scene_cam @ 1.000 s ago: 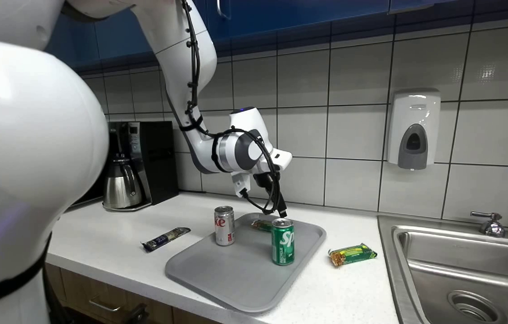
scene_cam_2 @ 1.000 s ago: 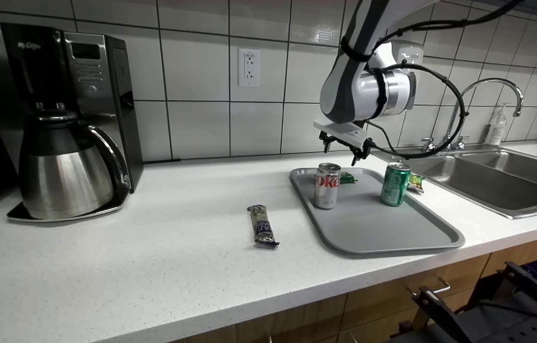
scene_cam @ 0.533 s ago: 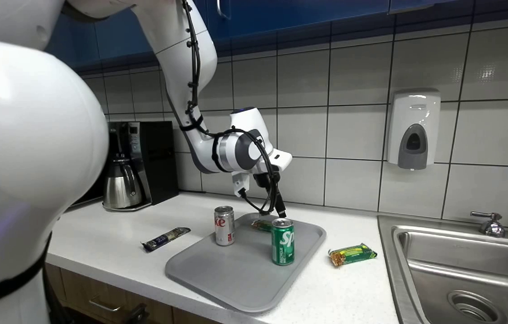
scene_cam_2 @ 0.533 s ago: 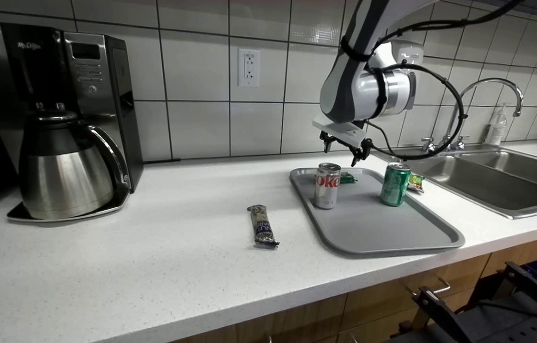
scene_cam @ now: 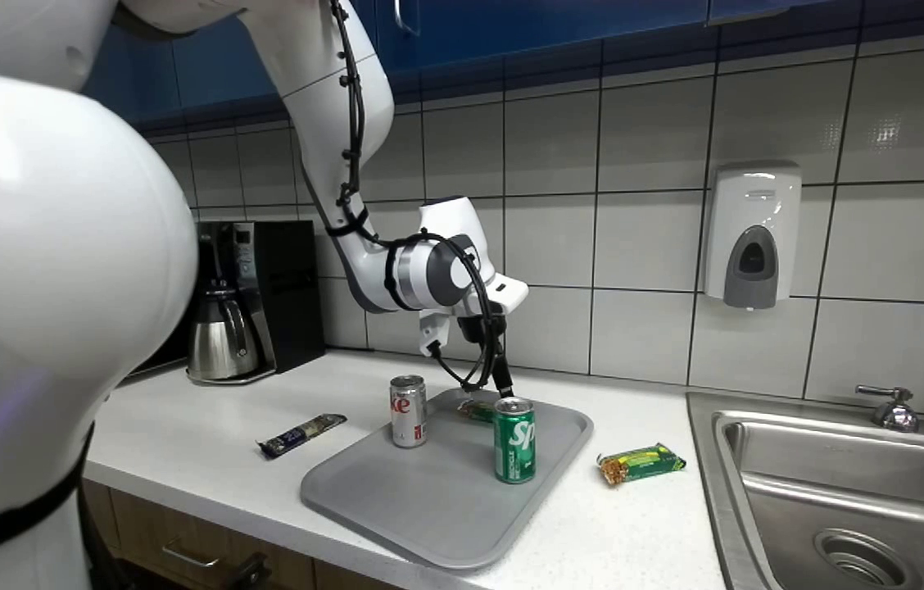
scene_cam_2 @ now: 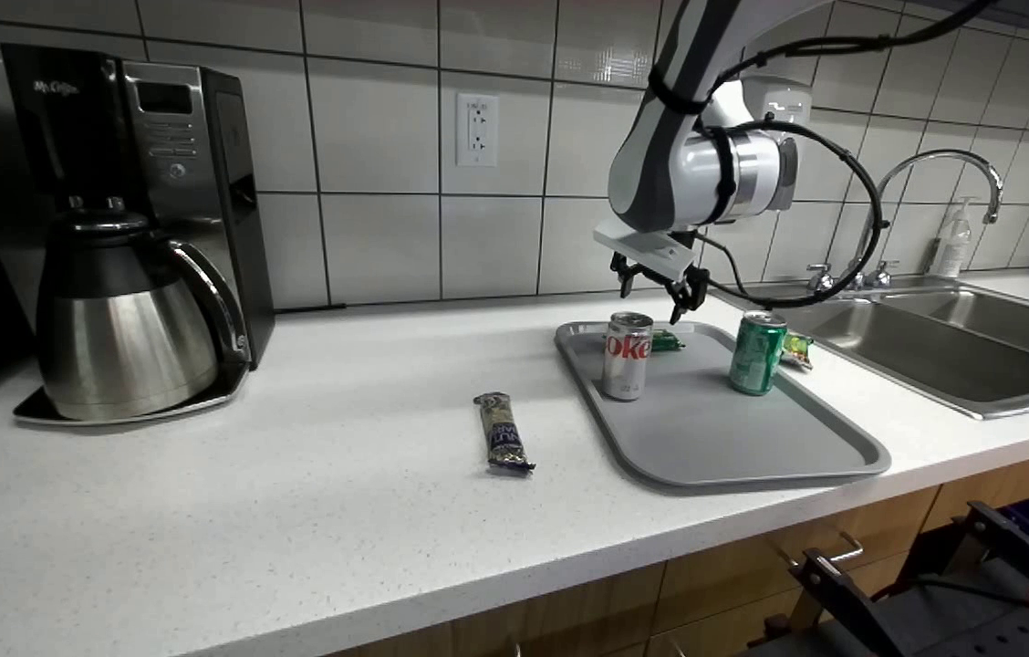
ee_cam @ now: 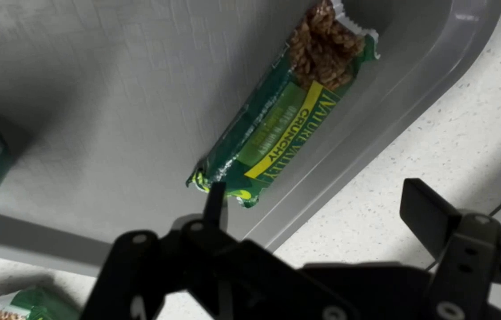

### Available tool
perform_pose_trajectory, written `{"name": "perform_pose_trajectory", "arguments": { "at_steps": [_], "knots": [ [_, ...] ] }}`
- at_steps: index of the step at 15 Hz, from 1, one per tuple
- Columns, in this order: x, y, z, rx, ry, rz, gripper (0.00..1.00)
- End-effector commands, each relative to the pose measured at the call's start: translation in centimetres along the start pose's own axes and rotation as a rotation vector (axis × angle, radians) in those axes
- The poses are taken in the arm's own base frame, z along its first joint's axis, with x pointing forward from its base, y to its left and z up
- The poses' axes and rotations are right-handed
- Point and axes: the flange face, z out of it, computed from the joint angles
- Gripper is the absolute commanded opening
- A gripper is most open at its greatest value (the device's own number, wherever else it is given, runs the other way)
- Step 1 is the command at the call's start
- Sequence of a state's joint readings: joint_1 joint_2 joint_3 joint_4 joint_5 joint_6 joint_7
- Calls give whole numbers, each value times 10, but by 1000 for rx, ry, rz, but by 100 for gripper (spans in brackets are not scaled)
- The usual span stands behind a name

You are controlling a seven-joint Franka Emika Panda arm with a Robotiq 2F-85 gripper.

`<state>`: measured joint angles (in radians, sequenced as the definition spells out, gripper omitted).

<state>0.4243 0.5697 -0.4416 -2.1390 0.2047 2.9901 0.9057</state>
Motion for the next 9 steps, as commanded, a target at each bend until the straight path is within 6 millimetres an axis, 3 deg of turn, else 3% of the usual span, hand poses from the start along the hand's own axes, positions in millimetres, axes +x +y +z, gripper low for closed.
{"name": "perform_pose_trajectory", "arguments": {
  "at_steps": [1,9],
  "knots": [
    [6,-5,-9,-16,-50,46,100],
    [11,-8,-3,-24,-89,85,100]
  ]
}}
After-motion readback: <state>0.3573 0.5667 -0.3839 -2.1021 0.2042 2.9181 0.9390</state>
